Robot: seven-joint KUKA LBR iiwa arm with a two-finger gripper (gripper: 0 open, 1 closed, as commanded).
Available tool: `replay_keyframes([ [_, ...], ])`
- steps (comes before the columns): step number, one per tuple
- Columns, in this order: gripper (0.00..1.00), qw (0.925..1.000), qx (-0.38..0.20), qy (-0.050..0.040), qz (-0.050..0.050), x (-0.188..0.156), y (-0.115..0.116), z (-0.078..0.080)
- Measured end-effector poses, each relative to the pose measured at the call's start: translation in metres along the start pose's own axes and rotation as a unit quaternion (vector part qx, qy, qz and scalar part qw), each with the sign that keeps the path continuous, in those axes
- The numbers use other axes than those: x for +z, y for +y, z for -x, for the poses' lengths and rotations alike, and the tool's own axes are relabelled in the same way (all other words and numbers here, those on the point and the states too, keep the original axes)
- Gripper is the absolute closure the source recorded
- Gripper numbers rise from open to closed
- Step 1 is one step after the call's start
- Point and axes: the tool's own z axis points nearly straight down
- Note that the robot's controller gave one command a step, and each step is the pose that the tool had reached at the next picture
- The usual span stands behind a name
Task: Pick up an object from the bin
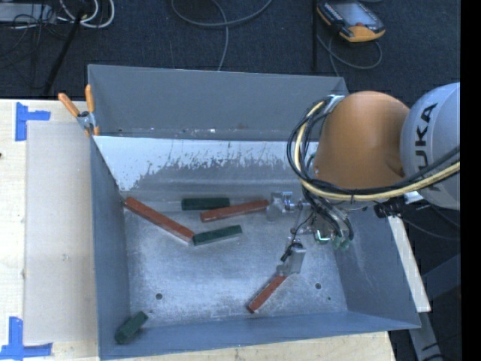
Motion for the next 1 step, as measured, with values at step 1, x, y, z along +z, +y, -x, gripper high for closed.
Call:
replay_keyframes([
  [1, 0.0, 0.991, -0.134, -0.0002, 0.0, 0.1441, -0.0051, 0.0076],
])
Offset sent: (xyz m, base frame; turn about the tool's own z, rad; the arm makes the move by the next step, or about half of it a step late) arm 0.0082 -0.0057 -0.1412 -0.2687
